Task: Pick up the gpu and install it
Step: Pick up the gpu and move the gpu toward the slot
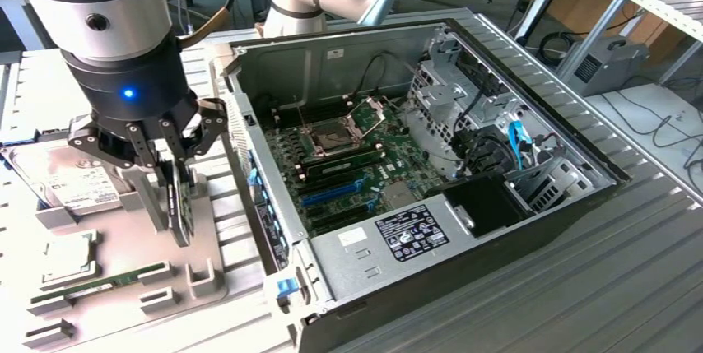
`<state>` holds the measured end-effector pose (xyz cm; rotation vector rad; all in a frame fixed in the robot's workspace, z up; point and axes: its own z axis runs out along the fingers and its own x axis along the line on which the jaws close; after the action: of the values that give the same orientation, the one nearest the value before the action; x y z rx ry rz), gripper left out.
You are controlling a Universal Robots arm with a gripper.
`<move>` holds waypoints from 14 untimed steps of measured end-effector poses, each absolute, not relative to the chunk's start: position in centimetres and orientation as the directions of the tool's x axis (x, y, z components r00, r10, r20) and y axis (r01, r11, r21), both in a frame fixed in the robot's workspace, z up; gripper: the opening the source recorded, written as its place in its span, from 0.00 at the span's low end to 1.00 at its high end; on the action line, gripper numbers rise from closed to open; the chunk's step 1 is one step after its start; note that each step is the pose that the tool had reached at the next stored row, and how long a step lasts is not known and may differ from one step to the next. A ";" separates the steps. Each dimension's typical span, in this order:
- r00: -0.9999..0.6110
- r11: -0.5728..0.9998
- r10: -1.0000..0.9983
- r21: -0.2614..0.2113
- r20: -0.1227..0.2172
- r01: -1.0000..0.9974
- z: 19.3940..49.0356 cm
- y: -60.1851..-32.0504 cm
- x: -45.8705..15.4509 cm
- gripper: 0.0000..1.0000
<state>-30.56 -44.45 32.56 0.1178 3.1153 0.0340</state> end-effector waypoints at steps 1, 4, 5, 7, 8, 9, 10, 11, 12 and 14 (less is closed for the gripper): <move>-0.997 0.997 0.076 0.023 -0.023 0.075 32.6 -44.5 -30.6 0.26; -0.997 0.997 0.076 0.023 -0.023 0.075 32.8 -44.5 -30.6 0.26; -0.997 0.997 0.076 0.023 -0.023 0.075 32.8 -44.5 -30.6 0.26; -0.997 0.997 0.076 0.023 -0.023 0.075 32.9 -44.5 -30.6 0.26; -0.997 0.997 0.076 0.023 -0.023 0.075 32.9 -44.5 -30.6 0.26; -0.997 0.997 0.076 0.023 -0.023 0.075 33.0 -44.5 -30.6 0.26; -0.997 0.997 0.076 0.023 -0.023 0.075 33.0 -44.5 -30.6 0.26; -0.997 0.997 0.076 0.023 -0.023 0.075 33.1 -44.5 -30.6 0.26; -0.997 0.997 0.076 0.023 -0.023 0.075 33.2 -44.5 -30.6 0.26; -0.997 0.997 0.076 0.023 -0.023 0.075 33.3 -44.5 -30.6 0.26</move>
<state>-30.56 -44.45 33.31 0.1178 3.1153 0.0340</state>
